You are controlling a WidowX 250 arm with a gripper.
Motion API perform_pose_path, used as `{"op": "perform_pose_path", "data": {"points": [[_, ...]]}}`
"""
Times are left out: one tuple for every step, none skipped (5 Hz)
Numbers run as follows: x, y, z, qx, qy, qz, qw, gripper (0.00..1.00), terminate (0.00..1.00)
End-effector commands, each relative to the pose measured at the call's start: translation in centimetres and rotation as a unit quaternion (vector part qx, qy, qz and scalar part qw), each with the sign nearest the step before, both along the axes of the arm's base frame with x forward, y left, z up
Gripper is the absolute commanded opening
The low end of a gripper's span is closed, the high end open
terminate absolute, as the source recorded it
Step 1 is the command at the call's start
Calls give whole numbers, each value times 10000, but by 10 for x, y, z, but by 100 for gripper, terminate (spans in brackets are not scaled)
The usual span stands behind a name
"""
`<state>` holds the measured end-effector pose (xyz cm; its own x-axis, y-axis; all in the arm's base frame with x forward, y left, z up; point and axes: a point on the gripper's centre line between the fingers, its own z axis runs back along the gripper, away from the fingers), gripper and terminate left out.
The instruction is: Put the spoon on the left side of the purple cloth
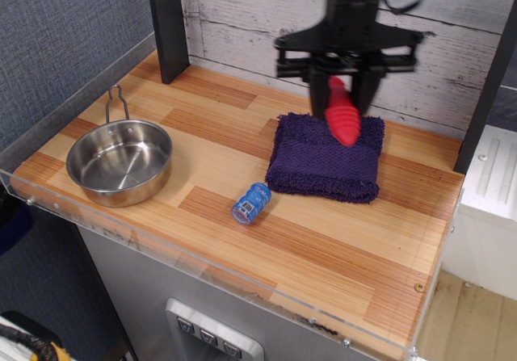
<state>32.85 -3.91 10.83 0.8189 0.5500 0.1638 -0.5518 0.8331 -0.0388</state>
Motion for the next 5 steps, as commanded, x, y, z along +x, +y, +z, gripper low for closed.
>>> {"op": "perform_pose_path", "data": {"points": [[-1,41,-4,-249,-456,1855,9813,0,0],[4,64,-16,-181,-401,2047,9778,0,0],[12,82,-25,-49,-354,2121,9766,0,0],[22,92,-33,-2,-303,2183,9754,0,0],[31,104,-44,122,-236,2284,9732,0,0]]}}
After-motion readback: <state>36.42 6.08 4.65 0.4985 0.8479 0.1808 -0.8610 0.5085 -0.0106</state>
